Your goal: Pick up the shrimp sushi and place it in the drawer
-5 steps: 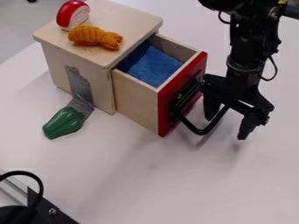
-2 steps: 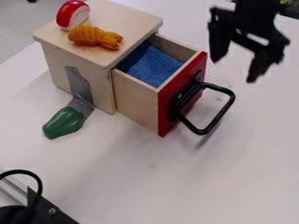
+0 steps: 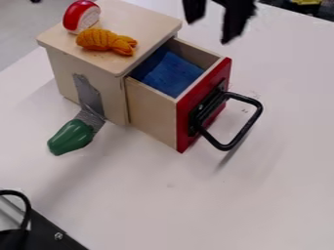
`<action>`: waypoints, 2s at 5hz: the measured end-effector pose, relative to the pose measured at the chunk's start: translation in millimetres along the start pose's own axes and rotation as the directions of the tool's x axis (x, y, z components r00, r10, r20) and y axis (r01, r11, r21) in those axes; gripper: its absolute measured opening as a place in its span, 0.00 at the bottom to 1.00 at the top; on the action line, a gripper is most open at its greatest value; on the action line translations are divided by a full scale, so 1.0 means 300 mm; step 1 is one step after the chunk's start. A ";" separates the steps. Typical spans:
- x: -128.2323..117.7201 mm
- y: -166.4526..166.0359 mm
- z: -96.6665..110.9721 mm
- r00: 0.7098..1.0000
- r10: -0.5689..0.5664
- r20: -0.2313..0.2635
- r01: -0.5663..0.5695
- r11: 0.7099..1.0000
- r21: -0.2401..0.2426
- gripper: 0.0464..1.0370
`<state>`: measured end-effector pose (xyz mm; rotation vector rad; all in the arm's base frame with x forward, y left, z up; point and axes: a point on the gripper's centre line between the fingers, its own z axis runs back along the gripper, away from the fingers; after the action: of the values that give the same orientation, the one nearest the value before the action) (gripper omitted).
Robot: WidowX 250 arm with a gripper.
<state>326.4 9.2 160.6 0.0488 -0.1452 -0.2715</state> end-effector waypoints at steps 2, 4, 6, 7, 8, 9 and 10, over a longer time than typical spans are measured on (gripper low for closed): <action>-0.111 0.217 -0.002 0.994 -0.103 -0.022 0.102 0.994 -0.028 0.96; -0.202 0.329 -0.099 0.983 -0.162 -0.089 0.156 0.985 -0.068 0.96; -0.261 0.341 -0.173 0.964 -0.211 -0.163 0.198 0.976 -0.091 0.93; -0.253 0.333 -0.189 0.961 -0.214 -0.177 0.203 0.976 -0.079 0.65; -0.238 0.282 -0.179 0.967 -0.176 -0.183 0.165 0.983 -0.075 0.42; -0.203 0.167 -0.164 0.979 -0.116 -0.165 0.102 0.990 -0.095 0.35; -0.168 0.090 -0.165 0.984 -0.048 -0.171 0.033 0.995 -0.089 0.34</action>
<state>292.7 50.3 106.4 -0.0105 0.0403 -0.3124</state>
